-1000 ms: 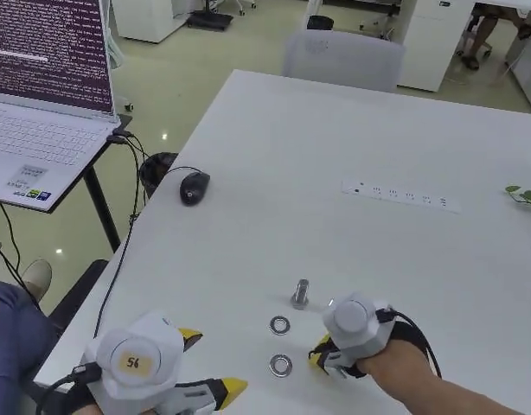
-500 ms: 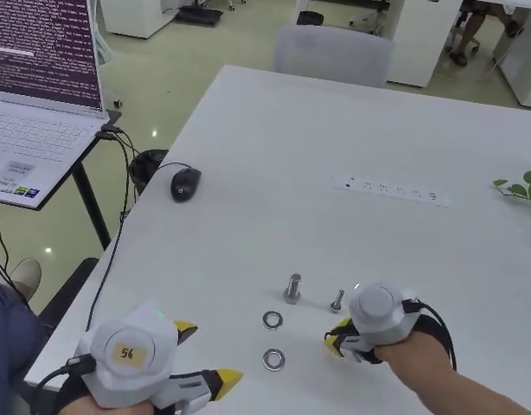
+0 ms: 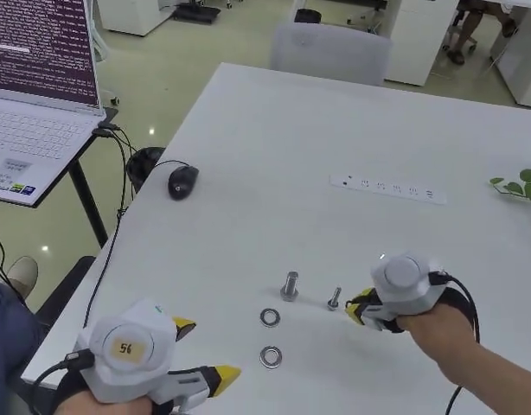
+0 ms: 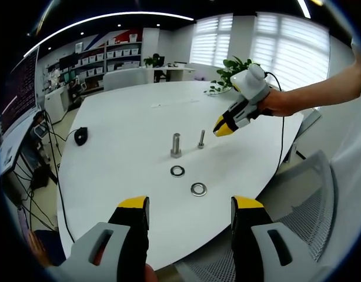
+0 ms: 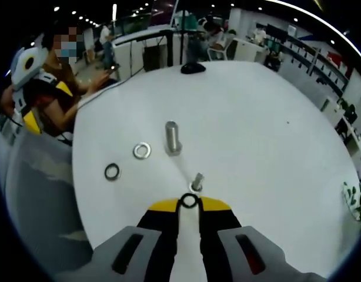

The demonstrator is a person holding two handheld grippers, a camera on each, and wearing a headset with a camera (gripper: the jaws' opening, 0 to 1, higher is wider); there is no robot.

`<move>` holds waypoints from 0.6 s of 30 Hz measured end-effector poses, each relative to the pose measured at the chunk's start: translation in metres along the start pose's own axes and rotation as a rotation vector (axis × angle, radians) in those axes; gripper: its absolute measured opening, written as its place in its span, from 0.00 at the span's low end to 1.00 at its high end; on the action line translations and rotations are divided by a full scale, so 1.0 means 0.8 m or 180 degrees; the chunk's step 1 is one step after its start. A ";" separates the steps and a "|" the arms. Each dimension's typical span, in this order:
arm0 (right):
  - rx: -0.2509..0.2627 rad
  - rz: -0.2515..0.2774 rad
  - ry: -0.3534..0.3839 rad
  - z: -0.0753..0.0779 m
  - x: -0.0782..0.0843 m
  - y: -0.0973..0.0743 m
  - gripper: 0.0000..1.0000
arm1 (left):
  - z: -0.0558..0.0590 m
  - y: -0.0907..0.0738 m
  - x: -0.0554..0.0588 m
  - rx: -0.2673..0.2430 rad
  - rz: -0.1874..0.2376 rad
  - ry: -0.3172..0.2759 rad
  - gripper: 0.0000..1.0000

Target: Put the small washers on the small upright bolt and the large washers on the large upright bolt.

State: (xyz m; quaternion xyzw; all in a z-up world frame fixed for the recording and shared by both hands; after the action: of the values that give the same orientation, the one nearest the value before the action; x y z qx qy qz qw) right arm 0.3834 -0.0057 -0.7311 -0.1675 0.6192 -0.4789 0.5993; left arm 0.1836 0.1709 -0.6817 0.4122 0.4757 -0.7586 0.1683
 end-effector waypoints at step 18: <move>-0.0339 -0.0313 -0.0887 0.005 -0.025 0.017 0.13 | -0.001 -0.004 0.002 -0.0025 -0.0002 -0.0023 0.55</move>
State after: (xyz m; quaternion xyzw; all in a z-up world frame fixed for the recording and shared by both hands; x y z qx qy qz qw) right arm 0.3966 0.0149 -0.7291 -0.2940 0.5457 -0.4462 0.6455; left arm 0.1808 0.1733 -0.6814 0.4087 0.4781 -0.7583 0.1714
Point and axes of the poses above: the centre of the closed fingertips' face, and the gripper's own axes: y roughly forward along the fingers, z roughly to its right, x roughly out of its underside, the point moved 3 cm from there along -y, roughly backward along the fingers, and after that the axes turned 8 degrees about x, right-handed, at the moved point
